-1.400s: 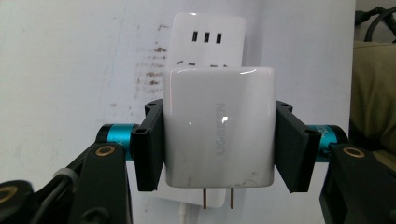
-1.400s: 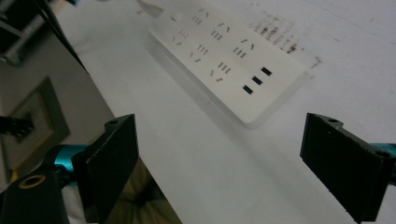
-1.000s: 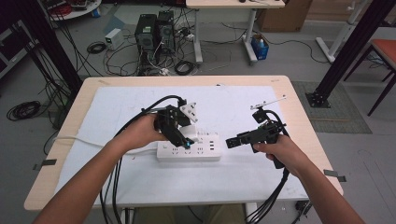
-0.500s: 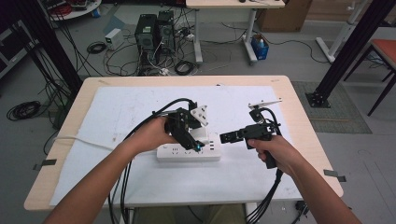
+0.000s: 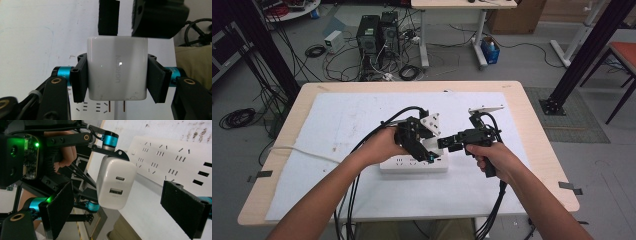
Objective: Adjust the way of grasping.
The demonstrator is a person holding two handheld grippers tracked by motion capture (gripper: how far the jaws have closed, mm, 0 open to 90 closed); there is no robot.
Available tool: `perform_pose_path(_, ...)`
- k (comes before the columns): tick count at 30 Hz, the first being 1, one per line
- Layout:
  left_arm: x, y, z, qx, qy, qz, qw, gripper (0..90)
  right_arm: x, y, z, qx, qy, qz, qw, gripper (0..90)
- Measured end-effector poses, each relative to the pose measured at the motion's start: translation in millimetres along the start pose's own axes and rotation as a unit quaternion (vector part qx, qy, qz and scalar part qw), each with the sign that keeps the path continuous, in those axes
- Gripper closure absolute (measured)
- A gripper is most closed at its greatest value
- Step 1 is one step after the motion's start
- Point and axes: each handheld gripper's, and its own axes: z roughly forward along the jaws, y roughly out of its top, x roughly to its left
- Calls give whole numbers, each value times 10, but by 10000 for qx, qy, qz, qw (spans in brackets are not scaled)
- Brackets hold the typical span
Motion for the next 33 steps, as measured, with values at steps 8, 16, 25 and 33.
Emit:
perform_pose_path(8,-3,8,-4,-45,79,18,10000,425,6,29,83,-50,29,57,10000,163)
perform_pose_path(16,-16,55,25,-43,71,68,9999,425,-12,44,151,-80,186,196,9996,281)
perform_pose_path(25,-27,70,31,-51,142,94,9998,425,-28,46,137,-79,265,317,9991,418)
perform_pose_path(33,-27,88,30,-46,200,159,9997,425,-36,43,136,-77,269,340,9990,465)
